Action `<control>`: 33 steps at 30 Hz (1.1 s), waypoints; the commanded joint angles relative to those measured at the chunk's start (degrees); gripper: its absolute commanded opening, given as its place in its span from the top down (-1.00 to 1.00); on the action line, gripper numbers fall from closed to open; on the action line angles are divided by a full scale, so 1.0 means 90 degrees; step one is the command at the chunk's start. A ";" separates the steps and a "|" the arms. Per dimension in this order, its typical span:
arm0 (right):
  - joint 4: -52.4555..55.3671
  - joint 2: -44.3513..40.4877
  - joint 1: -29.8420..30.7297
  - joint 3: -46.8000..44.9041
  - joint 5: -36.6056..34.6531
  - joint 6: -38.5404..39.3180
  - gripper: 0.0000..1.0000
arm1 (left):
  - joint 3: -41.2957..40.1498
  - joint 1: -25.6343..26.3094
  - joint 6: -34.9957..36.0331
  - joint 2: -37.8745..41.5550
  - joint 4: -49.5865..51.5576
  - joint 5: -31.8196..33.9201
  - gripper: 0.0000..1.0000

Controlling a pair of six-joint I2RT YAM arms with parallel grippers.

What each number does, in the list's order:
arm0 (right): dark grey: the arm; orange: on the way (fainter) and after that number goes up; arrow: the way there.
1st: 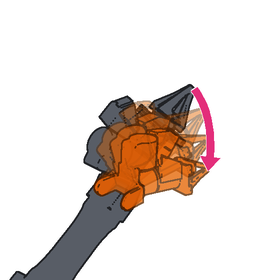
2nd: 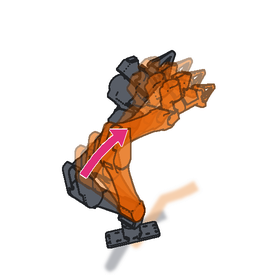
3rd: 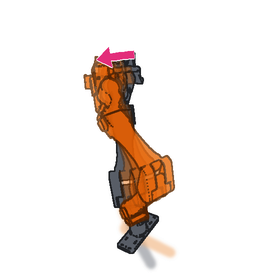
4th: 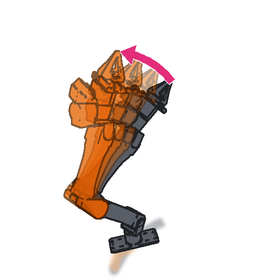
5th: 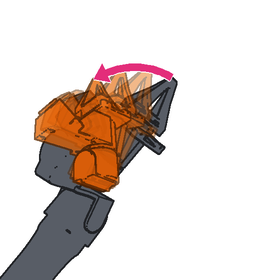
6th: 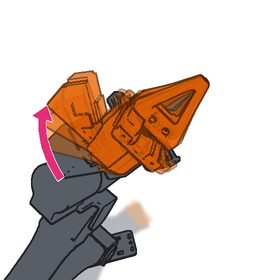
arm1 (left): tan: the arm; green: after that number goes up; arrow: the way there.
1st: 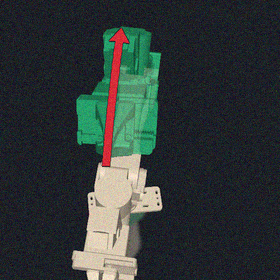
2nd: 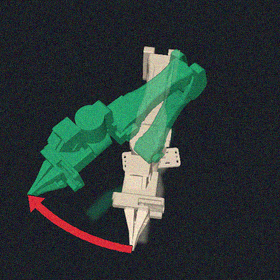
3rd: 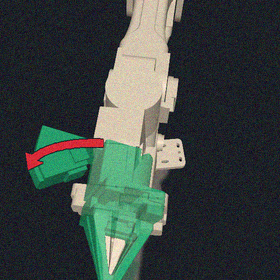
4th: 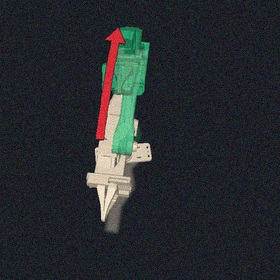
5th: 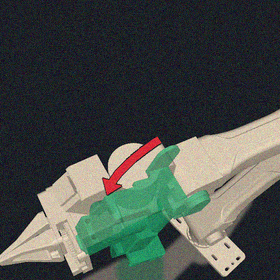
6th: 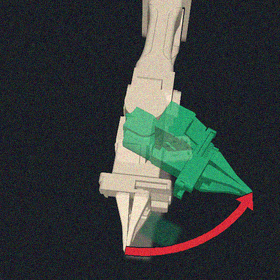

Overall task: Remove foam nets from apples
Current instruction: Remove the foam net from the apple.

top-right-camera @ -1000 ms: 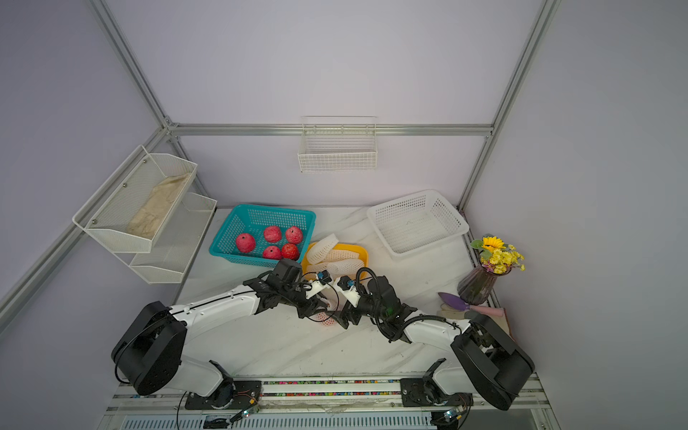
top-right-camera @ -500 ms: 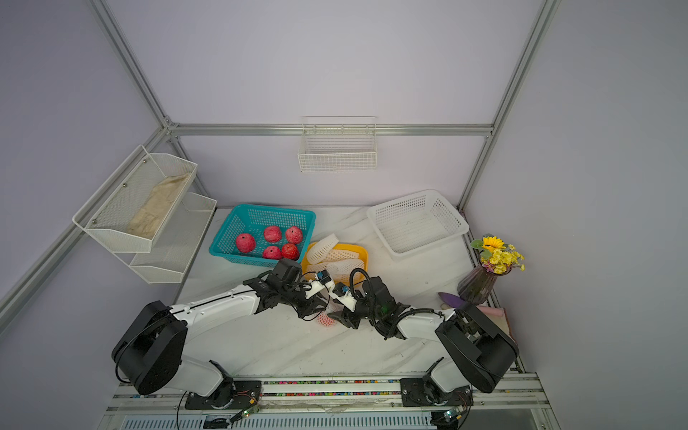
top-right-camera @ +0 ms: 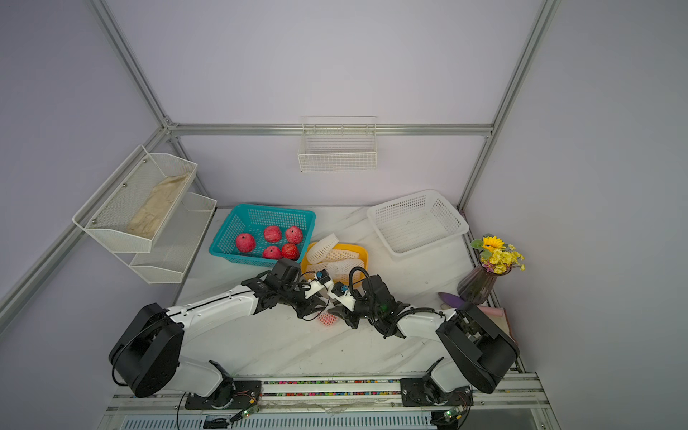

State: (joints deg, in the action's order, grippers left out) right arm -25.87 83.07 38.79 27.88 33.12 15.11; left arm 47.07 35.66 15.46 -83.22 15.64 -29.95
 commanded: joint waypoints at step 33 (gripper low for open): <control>0.1814 -0.1842 0.0046 0.1195 -0.0818 0.0146 0.68 | 0.1235 0.0012 -0.0562 0.1758 0.0391 0.1736 -0.98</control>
State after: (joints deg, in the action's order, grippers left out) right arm -13.10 67.96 39.00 35.81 28.82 14.94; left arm 53.93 35.27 12.08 -70.85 21.12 -17.69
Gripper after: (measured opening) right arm 0.161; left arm 0.959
